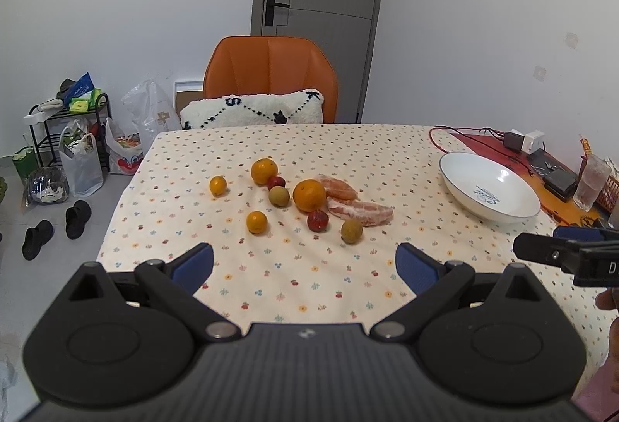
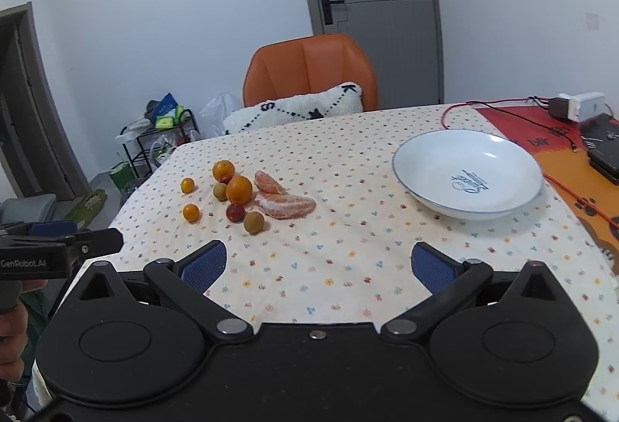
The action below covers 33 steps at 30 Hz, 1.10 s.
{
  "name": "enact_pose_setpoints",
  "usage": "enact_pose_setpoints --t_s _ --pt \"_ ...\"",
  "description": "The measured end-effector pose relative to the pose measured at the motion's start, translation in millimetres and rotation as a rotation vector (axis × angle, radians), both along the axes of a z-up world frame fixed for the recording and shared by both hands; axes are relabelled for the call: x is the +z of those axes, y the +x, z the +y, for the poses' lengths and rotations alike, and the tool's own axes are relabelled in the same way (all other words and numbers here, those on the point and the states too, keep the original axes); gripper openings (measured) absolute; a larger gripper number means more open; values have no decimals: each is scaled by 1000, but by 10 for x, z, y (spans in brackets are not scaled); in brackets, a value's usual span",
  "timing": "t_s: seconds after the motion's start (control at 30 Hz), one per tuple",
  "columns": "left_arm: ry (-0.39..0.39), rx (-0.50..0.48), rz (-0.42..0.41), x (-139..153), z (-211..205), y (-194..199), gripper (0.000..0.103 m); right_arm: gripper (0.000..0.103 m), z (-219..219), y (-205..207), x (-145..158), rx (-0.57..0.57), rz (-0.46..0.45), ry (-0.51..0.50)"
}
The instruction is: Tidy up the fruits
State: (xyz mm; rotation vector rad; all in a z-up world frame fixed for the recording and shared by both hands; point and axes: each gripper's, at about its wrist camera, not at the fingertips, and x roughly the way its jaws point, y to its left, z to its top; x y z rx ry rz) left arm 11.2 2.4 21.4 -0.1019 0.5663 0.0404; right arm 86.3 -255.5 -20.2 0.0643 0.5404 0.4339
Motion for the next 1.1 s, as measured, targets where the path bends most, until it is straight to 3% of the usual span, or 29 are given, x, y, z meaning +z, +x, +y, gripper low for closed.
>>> enact_pose_setpoints --t_s 0.37,0.6,0.77,1.1 --pt "-13 16 19 -215 129 397 97 100 225 424 -148 109 11 35" --pt "-14 13 44 -336 230 620 84 81 479 686 -284 169 48 47" --pt "-41 32 55 -409 342 776 70 60 637 850 -378 188 86 49" --pt "-77 56 88 -589 546 1077 58 46 938 1165 -522 212 147 35"
